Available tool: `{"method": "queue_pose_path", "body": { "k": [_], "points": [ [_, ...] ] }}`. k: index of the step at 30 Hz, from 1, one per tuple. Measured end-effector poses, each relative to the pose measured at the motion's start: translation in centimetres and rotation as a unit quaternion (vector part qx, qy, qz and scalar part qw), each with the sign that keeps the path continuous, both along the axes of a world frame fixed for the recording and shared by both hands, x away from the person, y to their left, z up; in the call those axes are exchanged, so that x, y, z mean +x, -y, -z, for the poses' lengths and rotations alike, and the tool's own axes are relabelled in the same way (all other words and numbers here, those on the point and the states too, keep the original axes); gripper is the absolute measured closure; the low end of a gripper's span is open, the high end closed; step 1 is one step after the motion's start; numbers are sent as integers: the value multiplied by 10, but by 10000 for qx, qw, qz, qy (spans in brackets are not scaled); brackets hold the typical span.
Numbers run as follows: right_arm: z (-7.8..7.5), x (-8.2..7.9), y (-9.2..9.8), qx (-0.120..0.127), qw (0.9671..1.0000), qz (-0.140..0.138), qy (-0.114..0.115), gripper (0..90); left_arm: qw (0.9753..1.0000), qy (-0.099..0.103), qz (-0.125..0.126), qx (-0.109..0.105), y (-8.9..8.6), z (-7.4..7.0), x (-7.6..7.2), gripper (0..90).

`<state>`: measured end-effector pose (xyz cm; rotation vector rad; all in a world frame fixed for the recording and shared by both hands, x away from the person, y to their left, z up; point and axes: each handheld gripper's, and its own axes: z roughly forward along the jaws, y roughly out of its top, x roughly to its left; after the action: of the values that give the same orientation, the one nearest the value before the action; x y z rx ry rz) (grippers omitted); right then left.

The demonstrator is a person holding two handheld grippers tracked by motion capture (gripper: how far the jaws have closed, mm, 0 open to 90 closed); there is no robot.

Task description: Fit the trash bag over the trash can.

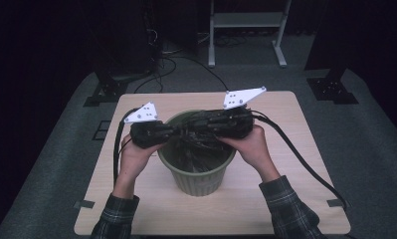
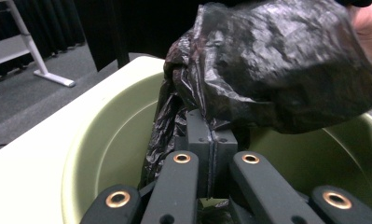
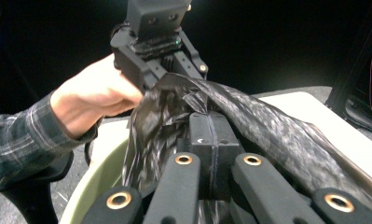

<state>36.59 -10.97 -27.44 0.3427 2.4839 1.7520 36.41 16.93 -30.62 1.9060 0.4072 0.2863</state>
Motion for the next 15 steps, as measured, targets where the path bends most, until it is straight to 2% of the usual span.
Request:
{"method": "queue_pose_path", "body": {
  "k": [2,6,15],
  "points": [
    [0,0,5,-73,9999,110,58,900,9999,-35,-79,-101,-8,1,2,895],
    [1,2,23,-2,9996,296,29,900,9995,-37,-274,-176,-26,0,4,896],
    [8,3,87,114,9960,885,-34,900,9971,-193,-664,-318,-64,4,9,896]
  ]
}}
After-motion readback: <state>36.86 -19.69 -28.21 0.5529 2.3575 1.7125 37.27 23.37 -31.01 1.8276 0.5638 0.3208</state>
